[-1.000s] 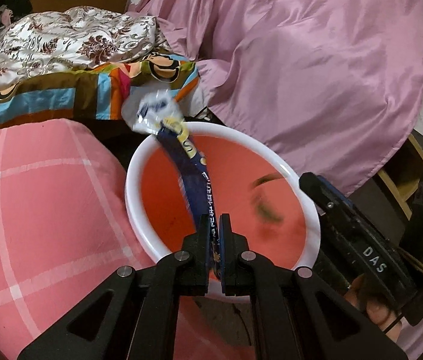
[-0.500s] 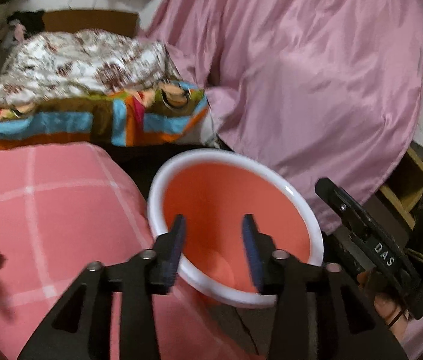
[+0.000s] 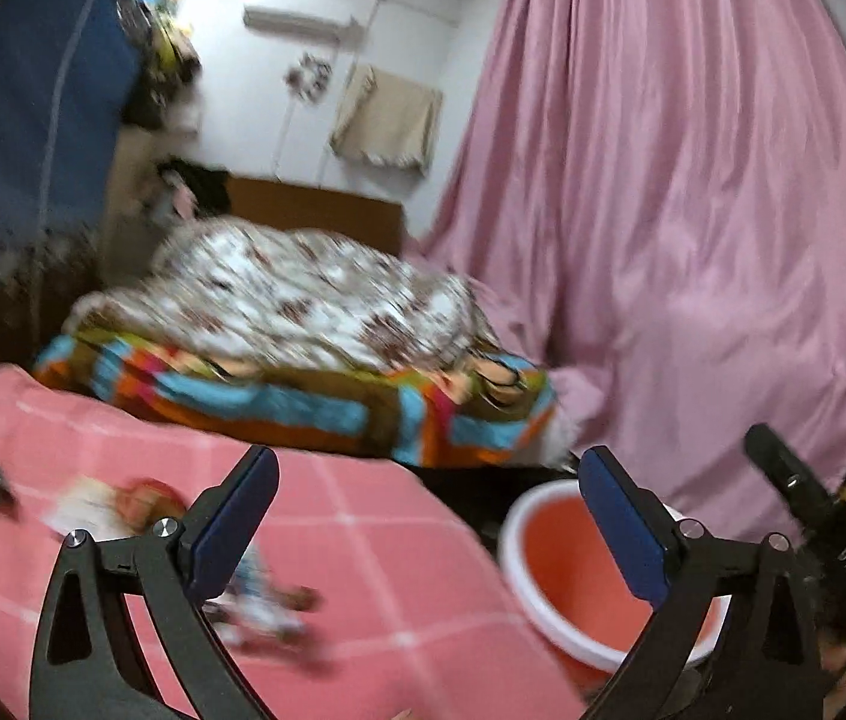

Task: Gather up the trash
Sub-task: 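Move the left tool back over the bedspread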

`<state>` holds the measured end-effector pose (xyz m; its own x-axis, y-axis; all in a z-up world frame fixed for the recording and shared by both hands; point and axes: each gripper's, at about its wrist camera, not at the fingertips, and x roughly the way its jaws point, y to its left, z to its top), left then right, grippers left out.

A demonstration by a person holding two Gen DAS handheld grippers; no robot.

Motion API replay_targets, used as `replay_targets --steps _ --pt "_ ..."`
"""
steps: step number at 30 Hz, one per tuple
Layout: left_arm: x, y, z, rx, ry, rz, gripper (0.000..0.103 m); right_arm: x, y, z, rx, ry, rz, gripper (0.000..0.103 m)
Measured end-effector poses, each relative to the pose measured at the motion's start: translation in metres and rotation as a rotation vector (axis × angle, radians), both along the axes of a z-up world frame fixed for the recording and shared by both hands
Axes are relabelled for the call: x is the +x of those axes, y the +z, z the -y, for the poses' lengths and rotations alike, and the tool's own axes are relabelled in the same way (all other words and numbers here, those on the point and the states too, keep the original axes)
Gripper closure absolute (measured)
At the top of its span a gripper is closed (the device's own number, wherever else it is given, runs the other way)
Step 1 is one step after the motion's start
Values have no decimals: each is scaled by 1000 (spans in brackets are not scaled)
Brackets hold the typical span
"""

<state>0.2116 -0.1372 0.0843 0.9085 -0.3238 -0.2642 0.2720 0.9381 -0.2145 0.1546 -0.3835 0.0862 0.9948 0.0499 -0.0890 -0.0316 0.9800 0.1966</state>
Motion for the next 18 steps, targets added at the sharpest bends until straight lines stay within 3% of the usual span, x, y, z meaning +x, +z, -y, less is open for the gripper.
replay_targets --steps 7,18 --pt "-30 4 -60 25 115 99 5 -12 10 -53 -34 74 121 0" --pt "-71 -4 -143 62 250 170 5 -5 5 -114 -59 169 152 0"
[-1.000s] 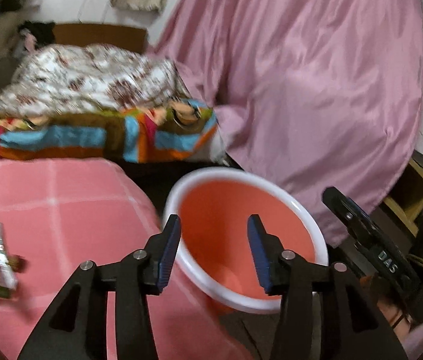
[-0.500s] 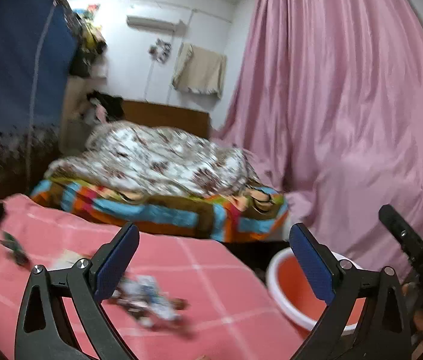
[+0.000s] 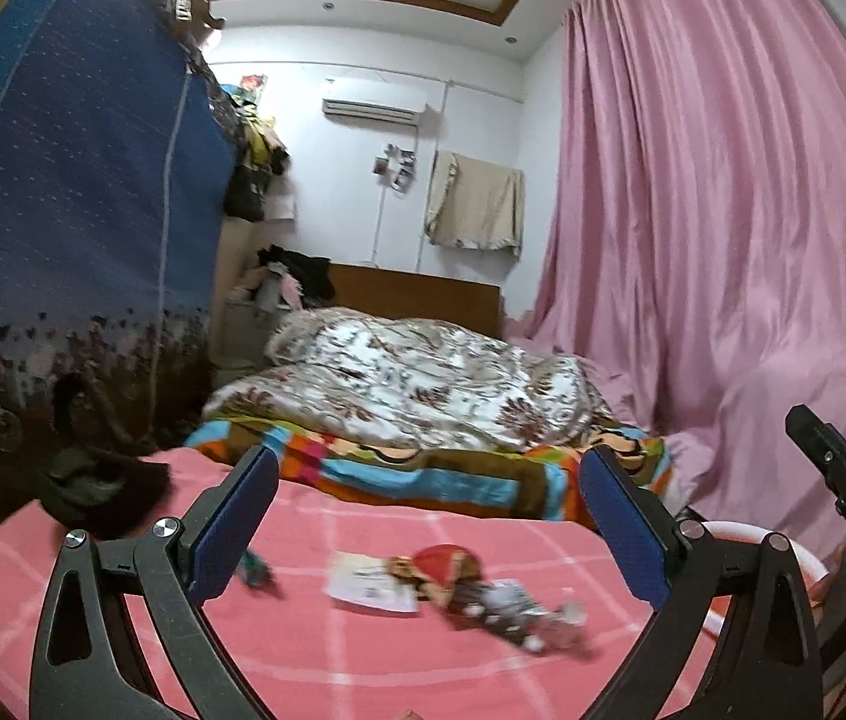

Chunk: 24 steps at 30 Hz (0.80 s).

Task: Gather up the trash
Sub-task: 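Move the left tool back over the bedspread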

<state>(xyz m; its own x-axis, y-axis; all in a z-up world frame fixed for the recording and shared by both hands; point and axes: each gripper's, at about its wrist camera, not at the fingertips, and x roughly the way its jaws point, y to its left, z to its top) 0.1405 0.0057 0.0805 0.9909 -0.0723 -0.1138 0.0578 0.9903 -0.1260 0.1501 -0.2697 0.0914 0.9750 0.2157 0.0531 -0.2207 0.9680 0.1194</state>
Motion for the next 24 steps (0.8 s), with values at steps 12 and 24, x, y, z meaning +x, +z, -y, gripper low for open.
replay_targets --steps 12,24 --pt "-5 -16 -47 40 57 -26 5 22 -15 -35 -79 87 -106 0" --pt "25 -33 -70 -32 80 -215 7 52 -47 -80 -194 193 -333 6"
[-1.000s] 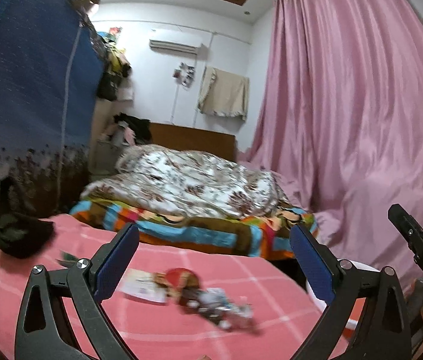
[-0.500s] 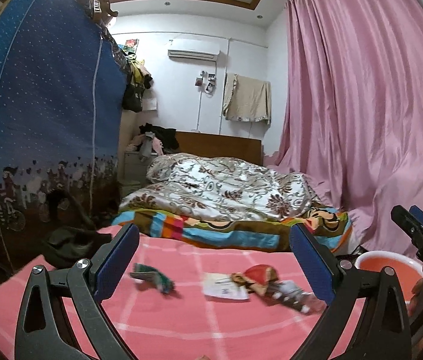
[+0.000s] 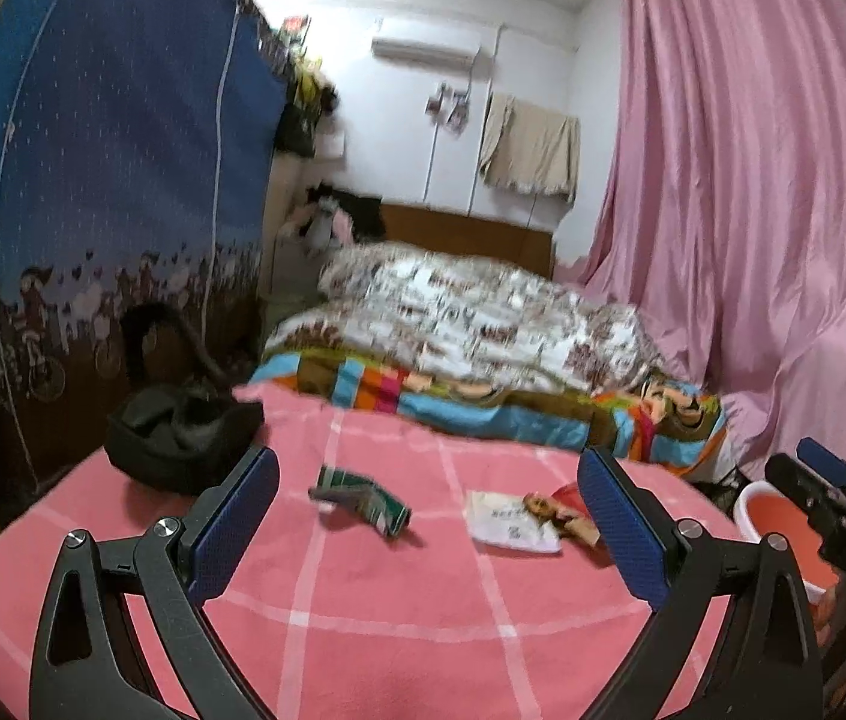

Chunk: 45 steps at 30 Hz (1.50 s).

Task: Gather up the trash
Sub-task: 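Move the left tool back over the bedspread, then close the left tool on the green wrapper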

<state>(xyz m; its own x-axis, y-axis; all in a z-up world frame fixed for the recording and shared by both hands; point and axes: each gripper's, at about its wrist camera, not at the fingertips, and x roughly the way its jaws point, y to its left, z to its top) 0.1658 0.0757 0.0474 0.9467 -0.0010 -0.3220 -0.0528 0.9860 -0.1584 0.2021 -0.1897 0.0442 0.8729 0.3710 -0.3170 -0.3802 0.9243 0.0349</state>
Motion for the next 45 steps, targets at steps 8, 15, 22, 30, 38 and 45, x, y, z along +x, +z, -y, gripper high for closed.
replay_targets --steps 8,15,22,30,38,45 --pt "52 -30 -9 -64 -21 -257 45 20 -33 -14 -50 68 -198 27" --pt "67 -35 -11 -88 -28 -319 46 29 -46 -22 -84 98 -272 51" --pt "79 -37 -9 -71 -32 -354 57 43 -47 -29 -85 127 -304 88" --pt "101 -44 -17 -91 8 -398 61 61 -36 -30 -41 115 -278 89" --pt "115 -56 -23 -117 41 -469 82 65 -37 -35 -33 128 -285 88" --pt "102 -49 -25 -129 52 -416 96 62 -37 -34 -26 143 -283 88"
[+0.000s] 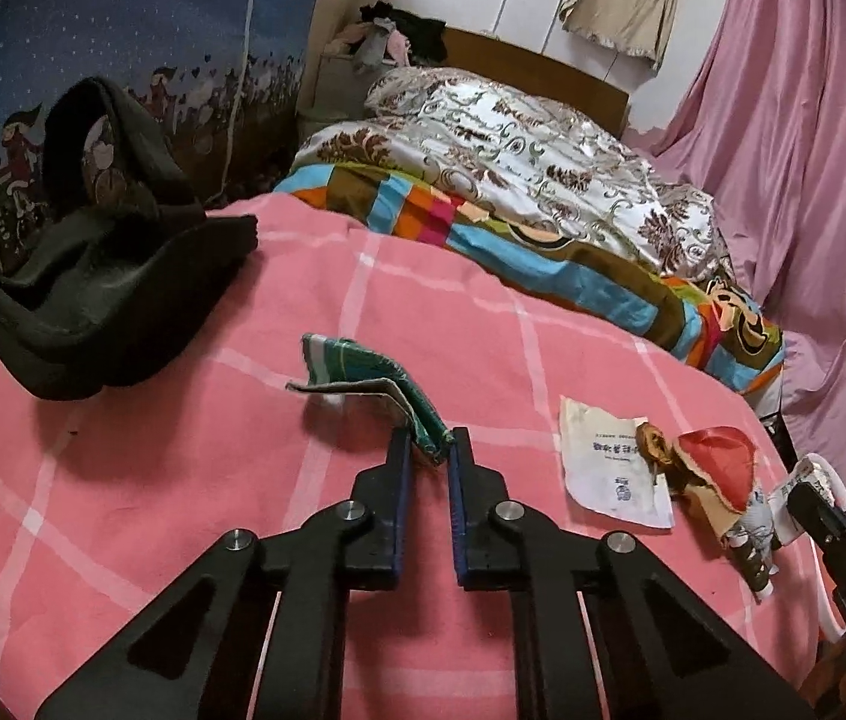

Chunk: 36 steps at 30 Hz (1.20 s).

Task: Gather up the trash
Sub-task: 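Close the left tool on the green wrapper, then carry the green wrapper with the left tool over the bucket and release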

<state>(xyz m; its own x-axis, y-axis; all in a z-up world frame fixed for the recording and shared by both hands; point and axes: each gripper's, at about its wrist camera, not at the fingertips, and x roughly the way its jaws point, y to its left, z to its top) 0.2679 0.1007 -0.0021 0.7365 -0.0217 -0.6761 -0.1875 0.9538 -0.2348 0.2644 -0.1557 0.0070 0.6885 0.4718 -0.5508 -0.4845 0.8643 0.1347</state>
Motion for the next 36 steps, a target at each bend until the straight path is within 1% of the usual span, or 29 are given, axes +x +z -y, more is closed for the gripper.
replay_targets --steps 2,5,9,13,15,18,22,25,29,33,36 --pt "-6 5 5 15 -16 32 100 -3 2 2 8 2 10 88" --pt "-20 16 18 58 -64 113 100 -11 7 8 29 -3 48 88" --pt "-47 33 41 100 -149 258 100 -28 25 23 76 -27 152 88" --pt "-71 47 71 159 -224 385 100 -50 46 45 132 -69 281 88" --pt "-78 56 89 185 -264 438 100 -57 55 54 148 -88 327 88" --pt "-85 67 113 204 -321 499 100 -70 67 75 167 -140 402 88" --pt "-85 76 150 223 -400 563 100 -81 77 105 178 -213 456 88" --pt "-86 78 177 236 -461 598 100 -88 81 132 179 -276 474 88" --pt "-82 79 217 226 -548 618 100 -93 82 166 183 -360 469 88" --pt "-79 78 255 210 -629 624 100 -97 78 199 185 -435 434 88" --pt "-72 75 282 193 -690 597 100 -96 71 222 188 -495 378 88"
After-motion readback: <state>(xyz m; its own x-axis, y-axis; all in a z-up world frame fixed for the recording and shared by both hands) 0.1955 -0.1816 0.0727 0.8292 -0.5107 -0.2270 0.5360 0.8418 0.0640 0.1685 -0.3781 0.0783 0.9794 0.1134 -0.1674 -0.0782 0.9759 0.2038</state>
